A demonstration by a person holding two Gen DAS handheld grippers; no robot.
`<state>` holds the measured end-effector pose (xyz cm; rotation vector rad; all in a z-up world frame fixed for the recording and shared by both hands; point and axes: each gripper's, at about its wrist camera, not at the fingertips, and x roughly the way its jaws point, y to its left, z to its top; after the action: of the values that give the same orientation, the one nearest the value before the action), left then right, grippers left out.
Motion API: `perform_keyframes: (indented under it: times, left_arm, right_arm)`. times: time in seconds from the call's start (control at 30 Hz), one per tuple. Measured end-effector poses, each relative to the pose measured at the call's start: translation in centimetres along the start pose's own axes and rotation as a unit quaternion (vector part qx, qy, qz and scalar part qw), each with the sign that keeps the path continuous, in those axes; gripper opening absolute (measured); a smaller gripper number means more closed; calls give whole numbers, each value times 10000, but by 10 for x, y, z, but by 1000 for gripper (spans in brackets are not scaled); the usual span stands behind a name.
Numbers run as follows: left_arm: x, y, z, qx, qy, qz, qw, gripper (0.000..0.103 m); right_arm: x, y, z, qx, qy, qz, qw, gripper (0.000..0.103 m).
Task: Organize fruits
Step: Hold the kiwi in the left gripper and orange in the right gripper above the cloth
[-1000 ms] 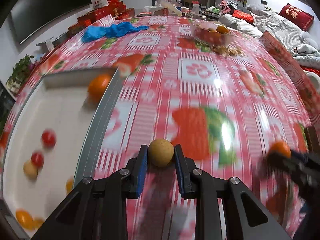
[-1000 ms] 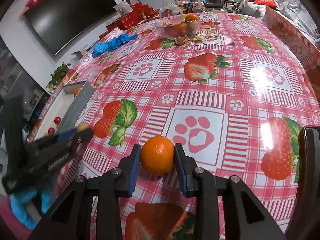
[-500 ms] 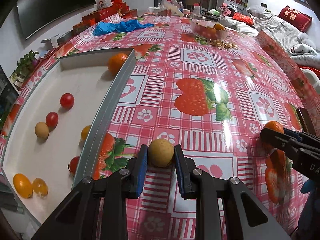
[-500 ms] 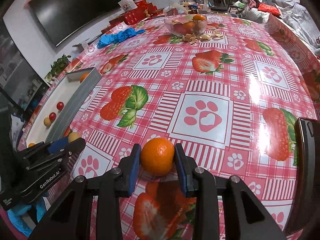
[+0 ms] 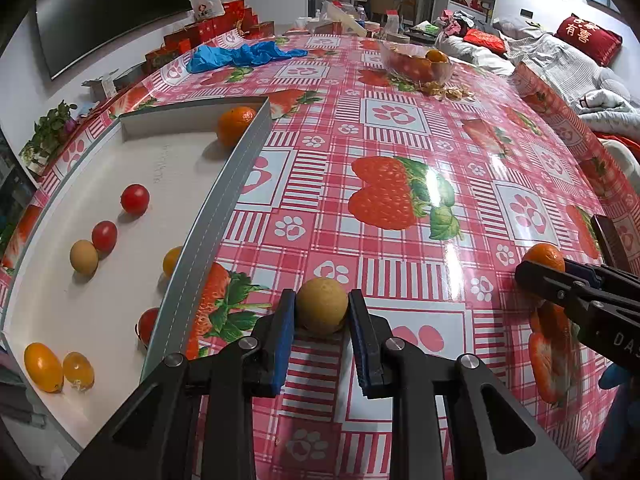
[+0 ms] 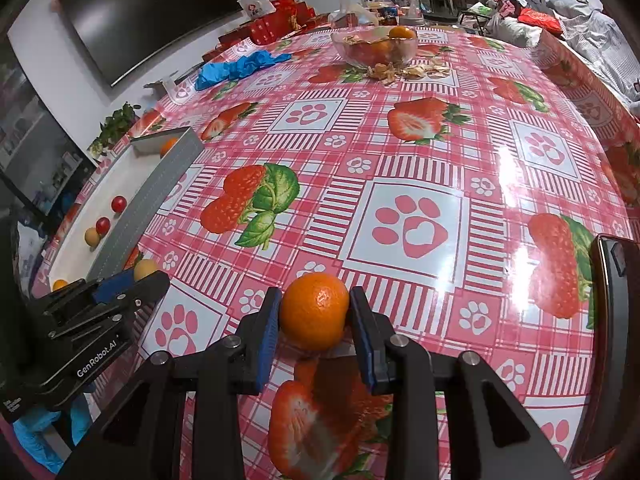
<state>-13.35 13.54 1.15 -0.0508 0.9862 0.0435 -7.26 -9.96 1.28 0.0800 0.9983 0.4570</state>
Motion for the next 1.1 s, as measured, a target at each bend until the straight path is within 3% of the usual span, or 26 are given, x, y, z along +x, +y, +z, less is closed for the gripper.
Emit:
perform_keyframes:
  times: [0.7, 1.1]
  left_arm:
    - [-2, 3, 1, -48, 2, -86, 10000, 28]
    - [0, -1, 1, 35, -27, 21, 10000, 28]
  right_arm:
    - [2, 2, 1, -97, 5, -73, 9999, 37]
    - [-3, 6, -1, -390, -197, -409, 9982, 37]
